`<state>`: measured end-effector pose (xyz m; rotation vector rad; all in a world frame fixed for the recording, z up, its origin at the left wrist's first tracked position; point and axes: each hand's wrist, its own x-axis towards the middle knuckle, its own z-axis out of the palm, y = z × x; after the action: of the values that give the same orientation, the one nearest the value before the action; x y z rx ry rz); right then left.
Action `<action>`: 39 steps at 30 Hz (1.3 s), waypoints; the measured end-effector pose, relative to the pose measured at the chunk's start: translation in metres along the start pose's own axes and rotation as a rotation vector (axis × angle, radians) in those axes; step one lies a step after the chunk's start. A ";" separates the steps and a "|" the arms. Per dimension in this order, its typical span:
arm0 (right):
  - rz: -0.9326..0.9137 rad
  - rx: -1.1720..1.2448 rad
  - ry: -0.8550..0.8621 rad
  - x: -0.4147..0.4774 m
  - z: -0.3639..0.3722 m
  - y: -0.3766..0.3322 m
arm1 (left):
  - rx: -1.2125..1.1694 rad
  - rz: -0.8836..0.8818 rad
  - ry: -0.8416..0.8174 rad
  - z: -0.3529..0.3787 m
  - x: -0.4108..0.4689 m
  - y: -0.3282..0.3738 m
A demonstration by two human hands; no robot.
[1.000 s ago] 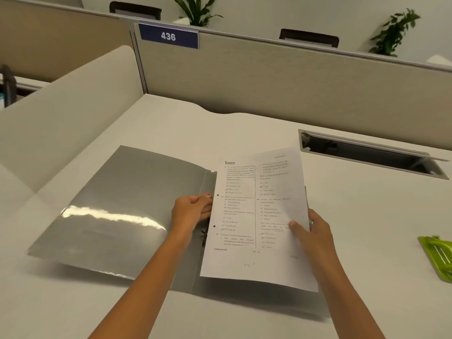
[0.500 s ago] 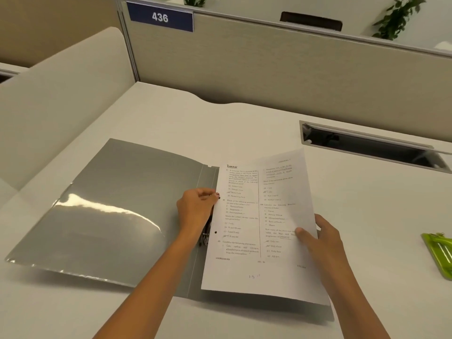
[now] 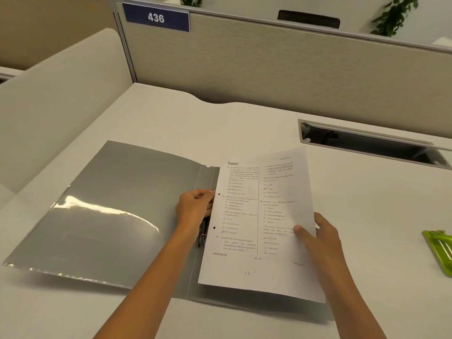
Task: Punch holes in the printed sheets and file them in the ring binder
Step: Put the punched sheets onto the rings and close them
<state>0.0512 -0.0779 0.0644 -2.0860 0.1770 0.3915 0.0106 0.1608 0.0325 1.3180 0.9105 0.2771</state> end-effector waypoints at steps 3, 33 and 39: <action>0.002 -0.020 -0.008 -0.001 0.000 -0.002 | 0.010 -0.004 0.008 0.000 -0.001 0.001; 0.099 0.030 -0.105 0.009 -0.015 0.008 | 0.210 0.104 0.089 -0.032 -0.038 0.001; 0.078 0.039 -0.122 0.009 -0.016 0.012 | 0.281 0.006 -0.077 -0.049 -0.052 -0.008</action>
<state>0.0599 -0.0976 0.0589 -2.0139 0.1926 0.5572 -0.0596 0.1599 0.0473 1.5795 0.9033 0.1038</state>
